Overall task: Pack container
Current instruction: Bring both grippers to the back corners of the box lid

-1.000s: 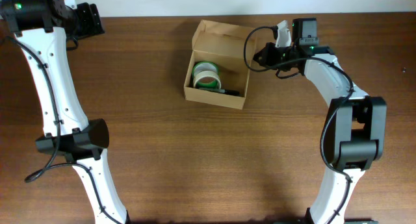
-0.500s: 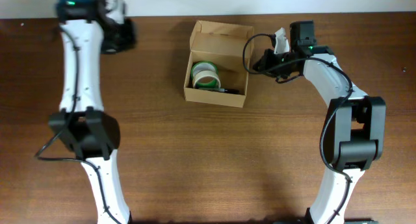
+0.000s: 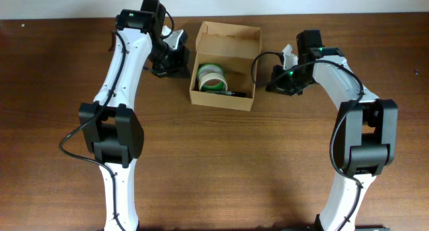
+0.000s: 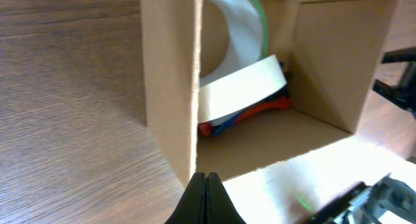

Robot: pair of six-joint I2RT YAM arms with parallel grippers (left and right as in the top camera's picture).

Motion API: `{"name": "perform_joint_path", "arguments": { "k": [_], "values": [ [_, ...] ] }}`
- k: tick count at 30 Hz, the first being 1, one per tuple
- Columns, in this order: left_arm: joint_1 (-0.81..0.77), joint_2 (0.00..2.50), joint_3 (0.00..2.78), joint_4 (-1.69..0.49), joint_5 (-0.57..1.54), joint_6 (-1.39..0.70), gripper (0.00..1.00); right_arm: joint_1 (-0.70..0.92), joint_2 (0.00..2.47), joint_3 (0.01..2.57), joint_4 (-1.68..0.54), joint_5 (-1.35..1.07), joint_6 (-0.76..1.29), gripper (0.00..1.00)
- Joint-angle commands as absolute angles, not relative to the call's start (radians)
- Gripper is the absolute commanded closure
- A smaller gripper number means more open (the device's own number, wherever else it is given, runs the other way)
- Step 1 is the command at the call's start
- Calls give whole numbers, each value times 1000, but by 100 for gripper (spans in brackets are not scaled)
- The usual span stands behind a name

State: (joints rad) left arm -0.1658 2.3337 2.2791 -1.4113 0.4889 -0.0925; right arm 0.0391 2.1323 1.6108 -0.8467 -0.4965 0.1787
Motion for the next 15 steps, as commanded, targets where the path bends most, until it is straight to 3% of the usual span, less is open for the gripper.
{"name": "perform_joint_path", "arguments": {
  "k": [1, 15],
  "values": [
    [-162, 2327, 2275, -1414, 411, -104, 98, 39, 2140, 1614, -861, -481, 104, 96],
    [-177, 2444, 2269, -1411, 317, -127, 99, 56, 2138, 1622, -928, -509, -13, 96]
  ]
}}
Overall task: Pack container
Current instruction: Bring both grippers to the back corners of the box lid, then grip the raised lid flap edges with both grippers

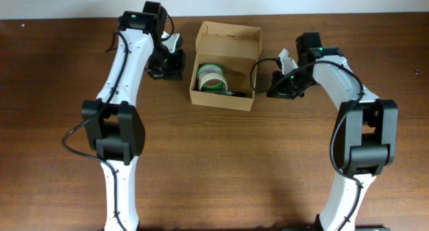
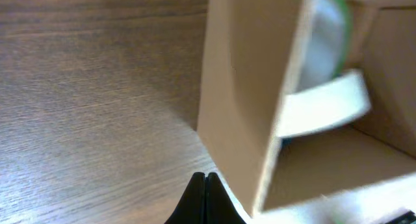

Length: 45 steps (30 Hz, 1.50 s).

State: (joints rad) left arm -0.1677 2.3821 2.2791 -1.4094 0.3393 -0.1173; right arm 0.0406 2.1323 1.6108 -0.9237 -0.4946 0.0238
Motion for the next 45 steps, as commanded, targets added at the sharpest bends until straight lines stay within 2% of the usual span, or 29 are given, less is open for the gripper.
{"name": "perform_joint_path", "arguments": {
  "k": [1, 19, 33, 45],
  "values": [
    [-180, 2454, 2269, -1412, 317, -127, 98, 57, 2138, 1626, -928, -526, -20, 96],
    [-310, 2486, 2269, -1452, 348, -171, 98, 118, 2138, 1708, -907, -572, -19, 96],
    [-311, 2486, 2269, -1526, 294, -171, 98, 176, 2138, 1708, -952, -519, -23, 96],
    [-256, 2485, 2269, -1475, 287, -172, 99, 135, 2138, 1839, -973, -447, 20, 96]
  ]
}}
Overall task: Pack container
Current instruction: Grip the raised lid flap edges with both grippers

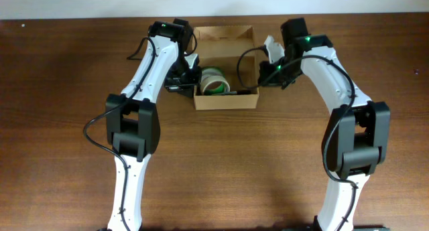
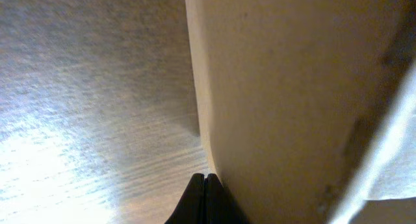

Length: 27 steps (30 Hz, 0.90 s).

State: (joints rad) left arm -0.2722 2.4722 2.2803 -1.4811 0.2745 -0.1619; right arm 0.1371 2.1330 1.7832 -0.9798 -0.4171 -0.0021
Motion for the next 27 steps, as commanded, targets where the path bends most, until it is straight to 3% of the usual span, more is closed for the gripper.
{"name": "perform_joint_path", "arguments": {
  "k": [1, 16, 22, 27],
  "values": [
    [-249, 2485, 2269, -1474, 287, -172, 98, 125, 2138, 1843, -973, -446, 20, 96],
    [-144, 2485, 2273, -1384, 258, -213, 98, -2, 2139, 1844, -960, -429, 39, 96],
    [-75, 2486, 2273, -1221, 540, -237, 99, -41, 2149, 1844, -885, -445, 208, 96],
    [-22, 2488, 2273, -1060, 782, -364, 99, -76, 2201, 1844, -818, -613, 319, 96]
  ]
}}
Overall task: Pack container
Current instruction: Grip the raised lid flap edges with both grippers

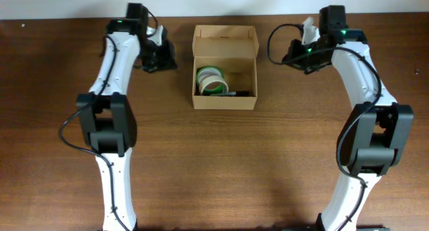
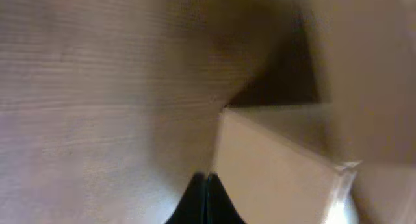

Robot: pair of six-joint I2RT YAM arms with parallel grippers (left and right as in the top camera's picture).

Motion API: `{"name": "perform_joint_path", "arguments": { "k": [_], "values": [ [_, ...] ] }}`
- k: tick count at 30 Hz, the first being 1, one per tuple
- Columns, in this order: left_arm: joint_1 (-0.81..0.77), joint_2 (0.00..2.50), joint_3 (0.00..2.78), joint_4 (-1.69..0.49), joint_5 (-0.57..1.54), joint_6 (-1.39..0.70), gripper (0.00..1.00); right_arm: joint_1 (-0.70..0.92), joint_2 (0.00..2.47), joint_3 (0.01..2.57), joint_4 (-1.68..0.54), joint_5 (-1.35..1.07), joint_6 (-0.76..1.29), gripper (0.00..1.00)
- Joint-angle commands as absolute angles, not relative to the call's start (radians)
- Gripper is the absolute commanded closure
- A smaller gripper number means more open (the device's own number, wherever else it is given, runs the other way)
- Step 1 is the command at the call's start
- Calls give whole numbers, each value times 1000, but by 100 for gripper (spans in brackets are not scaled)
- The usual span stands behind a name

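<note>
An open cardboard box (image 1: 224, 35) stands at the back middle of the table, square to it. Inside lie a green-edged tape roll (image 1: 204, 75), a beige tape roll (image 1: 215, 84) and a thin black item (image 1: 241, 94). My left gripper (image 1: 167, 59) is left of the box and apart from it, its jaws shut with nothing between them (image 2: 207, 180). In the left wrist view a blurred corner of the box (image 2: 273, 165) fills the lower right. My right gripper (image 1: 289, 55) sits right of the box, also apart from it. Whether its jaws are open is too small to tell.
The brown wooden table (image 1: 214, 164) stretches toward the front. Its back edge runs just behind the box and both grippers.
Both grippers were against the box's left and right walls. Now each stands well away from its side, near the table's back edge. The box has not shifted.
At first the box lay slightly skewed, with my shut left gripper at its left wall and the right gripper off to its right. Then both grippers flanked it closely and it stood square. Now both are clear of it.
</note>
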State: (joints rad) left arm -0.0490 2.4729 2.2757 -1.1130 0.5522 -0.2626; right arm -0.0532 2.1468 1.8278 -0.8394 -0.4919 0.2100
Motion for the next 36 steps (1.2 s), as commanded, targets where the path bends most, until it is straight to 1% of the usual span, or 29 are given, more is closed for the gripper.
{"name": "perform_joint_path", "arguments": {
  "k": [1, 5, 8, 10, 15, 23, 36],
  "values": [
    [-16, 2490, 2273, -1029, 815, -396, 98, -82, 2215, 1844, -805, -642, 341, 96],
    [-6, 2510, 2273, -877, 953, -546, 98, -95, 2265, 1844, -754, -737, 411, 96],
    [-6, 2541, 2273, -790, 1011, -647, 99, -95, 2281, 1844, -723, -798, 440, 96],
    [-8, 2585, 2273, -698, 1088, -754, 99, -95, 2291, 1844, -704, -814, 473, 96],
    [-8, 2652, 2273, -575, 1138, -890, 99, -95, 2292, 1844, -695, -832, 480, 96],
    [-8, 2661, 2273, -545, 1078, -917, 99, -95, 2303, 1844, -688, -846, 485, 96],
    [-44, 2678, 2273, -554, 1044, -955, 99, -79, 2361, 1844, -664, -914, 499, 96]
  ]
}}
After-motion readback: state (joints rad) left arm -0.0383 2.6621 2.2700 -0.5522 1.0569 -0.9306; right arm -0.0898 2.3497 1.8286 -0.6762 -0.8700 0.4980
